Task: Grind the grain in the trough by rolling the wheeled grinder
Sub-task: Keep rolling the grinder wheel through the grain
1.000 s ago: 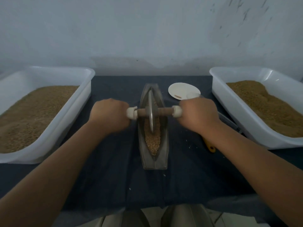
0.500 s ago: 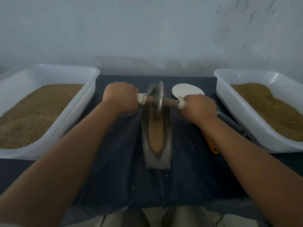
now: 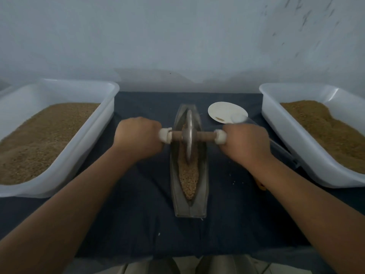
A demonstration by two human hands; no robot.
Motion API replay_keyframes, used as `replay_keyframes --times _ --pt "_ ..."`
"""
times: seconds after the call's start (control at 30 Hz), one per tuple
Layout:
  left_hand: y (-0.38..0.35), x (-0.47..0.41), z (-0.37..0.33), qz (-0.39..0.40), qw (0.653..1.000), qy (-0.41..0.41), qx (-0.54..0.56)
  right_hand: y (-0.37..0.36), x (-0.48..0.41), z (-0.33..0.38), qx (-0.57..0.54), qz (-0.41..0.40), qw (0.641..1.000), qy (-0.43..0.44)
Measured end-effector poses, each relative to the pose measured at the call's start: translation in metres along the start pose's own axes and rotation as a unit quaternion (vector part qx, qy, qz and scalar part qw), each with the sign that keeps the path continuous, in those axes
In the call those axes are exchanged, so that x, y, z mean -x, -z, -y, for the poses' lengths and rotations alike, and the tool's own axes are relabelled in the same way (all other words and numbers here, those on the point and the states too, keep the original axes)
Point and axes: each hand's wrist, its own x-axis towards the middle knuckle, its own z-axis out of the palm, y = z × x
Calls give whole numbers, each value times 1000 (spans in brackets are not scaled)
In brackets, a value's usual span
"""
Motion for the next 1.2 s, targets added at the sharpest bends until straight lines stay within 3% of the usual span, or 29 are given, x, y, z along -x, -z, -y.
replay_keyframes --times 0.17,0.33,0.47,0.6,0.77,0.93,1.03,1.2 --pt "0 -31 -4 -2 999 28 37 -3 -32 4 14 55 997 -49" --pt "6 33 -1 -27 1000 -15 2 18 25 -2 10 -5 999 39" --pt "-1 58 1 -43 999 -14 19 20 28 -5 18 1 997 77" --pt "-11 10 -1 -17 999 41 26 -3 -20 -3 57 -39 997 37" --pt "-2 -28 -5 9 998 55 32 -16 -45 -6 13 17 1000 -11" --pt "0 36 1 -5 1000 3 11 7 15 -7 10 -57 996 62" --pt "1 55 4 -43 999 -23 -4 14 32 -12 -17 -43 994 104" --pt "-3 -7 1 30 999 30 20 -6 -17 -6 17 1 1000 8"
